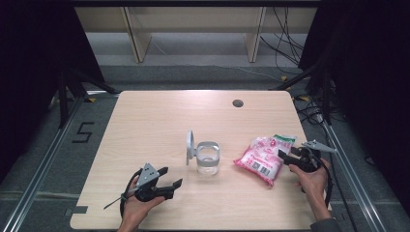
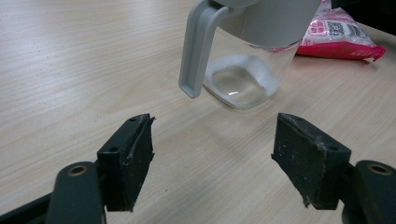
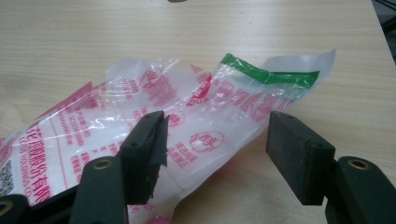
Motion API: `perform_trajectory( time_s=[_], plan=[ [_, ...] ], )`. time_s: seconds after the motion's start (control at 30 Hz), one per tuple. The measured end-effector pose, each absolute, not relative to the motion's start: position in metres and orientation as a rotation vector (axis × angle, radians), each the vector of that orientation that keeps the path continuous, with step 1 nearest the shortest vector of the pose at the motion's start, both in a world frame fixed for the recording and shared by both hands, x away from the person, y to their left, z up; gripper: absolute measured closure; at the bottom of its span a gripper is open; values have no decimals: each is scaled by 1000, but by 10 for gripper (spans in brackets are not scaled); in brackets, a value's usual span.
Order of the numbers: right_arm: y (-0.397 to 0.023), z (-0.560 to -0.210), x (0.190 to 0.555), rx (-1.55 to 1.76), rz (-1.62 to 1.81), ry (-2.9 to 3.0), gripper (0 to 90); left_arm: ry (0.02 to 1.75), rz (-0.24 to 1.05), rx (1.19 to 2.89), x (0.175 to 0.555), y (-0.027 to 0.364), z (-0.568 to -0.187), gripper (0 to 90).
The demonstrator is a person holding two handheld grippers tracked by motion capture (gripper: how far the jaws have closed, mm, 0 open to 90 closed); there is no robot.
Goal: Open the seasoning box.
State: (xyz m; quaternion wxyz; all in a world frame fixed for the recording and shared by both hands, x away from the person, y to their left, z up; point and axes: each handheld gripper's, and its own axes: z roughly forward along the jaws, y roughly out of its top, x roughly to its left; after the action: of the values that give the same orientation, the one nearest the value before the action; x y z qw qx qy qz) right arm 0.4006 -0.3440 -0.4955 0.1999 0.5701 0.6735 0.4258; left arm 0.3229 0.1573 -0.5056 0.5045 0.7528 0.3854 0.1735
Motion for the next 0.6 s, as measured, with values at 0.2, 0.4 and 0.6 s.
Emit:
perform_trajectory(
  time_s=[0.2,0.4,0.6],
  plan=[
    [-350,-503,410,1573,1161,1905,379,931,416,1815,323,157,-506,279],
    [-349,-507,414,1606,1172,1915,384,933,414,1817,323,156,-506,279],
    [-346,-509,418,1626,1185,1923,409,929,412,1822,323,156,-507,279]
  ],
)
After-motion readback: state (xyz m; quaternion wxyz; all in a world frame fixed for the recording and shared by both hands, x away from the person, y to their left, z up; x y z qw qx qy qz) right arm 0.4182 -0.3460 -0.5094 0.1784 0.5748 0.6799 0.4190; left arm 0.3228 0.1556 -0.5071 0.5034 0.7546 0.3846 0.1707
